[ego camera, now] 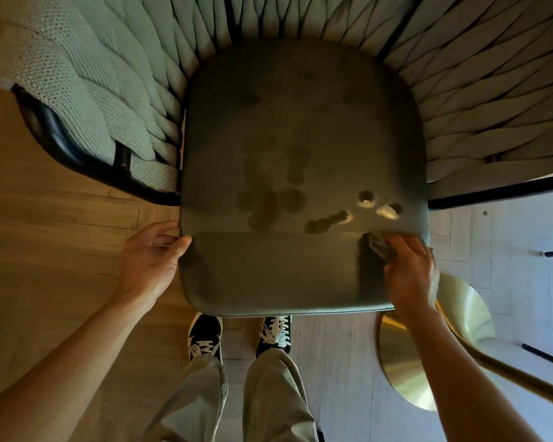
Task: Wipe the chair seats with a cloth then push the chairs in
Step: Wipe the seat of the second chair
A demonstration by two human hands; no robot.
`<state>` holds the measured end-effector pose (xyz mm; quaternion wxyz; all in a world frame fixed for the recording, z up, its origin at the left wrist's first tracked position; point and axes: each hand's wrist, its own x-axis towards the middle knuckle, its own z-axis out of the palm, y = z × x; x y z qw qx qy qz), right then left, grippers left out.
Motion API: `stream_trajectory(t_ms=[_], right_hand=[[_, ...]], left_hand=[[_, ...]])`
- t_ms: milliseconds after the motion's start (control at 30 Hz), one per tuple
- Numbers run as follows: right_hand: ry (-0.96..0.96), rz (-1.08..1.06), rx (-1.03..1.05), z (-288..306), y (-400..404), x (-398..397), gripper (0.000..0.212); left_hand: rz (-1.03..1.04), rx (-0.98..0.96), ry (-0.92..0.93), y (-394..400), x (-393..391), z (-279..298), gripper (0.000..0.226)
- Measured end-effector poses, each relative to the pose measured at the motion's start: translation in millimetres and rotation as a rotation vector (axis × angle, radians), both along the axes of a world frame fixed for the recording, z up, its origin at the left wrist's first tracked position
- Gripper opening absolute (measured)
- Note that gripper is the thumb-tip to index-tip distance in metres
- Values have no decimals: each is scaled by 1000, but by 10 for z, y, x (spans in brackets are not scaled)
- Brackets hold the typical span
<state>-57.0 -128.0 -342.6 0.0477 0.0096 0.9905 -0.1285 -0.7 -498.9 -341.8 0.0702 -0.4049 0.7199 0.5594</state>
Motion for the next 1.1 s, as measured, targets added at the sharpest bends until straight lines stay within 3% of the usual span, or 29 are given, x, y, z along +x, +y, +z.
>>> stream_trajectory(t_ms=[233,500,600,800,1000,1100], right_hand=[[53,-11,-92,-171,670,-186,51],[154,-15,-158,-80,431,-164,44],[195,61,-163,-109,70,-64,36],[178,131,-232,-133,-1162,233,42],[105,179,-365,-61,-2311,358,43],[69,233,-405,-37,-2782,380,32]], left_hand=[[-3,-11,-21,47,-57,10,26],[42,20,-24,2,-77,-96,24],[70,25,-22,2,-60,-116,24],[89,85,-50,-52,-105,-106,29],[92,213,-122,-169,-94,-82,12],[160,304,-148,-204,-111,-19,32]])
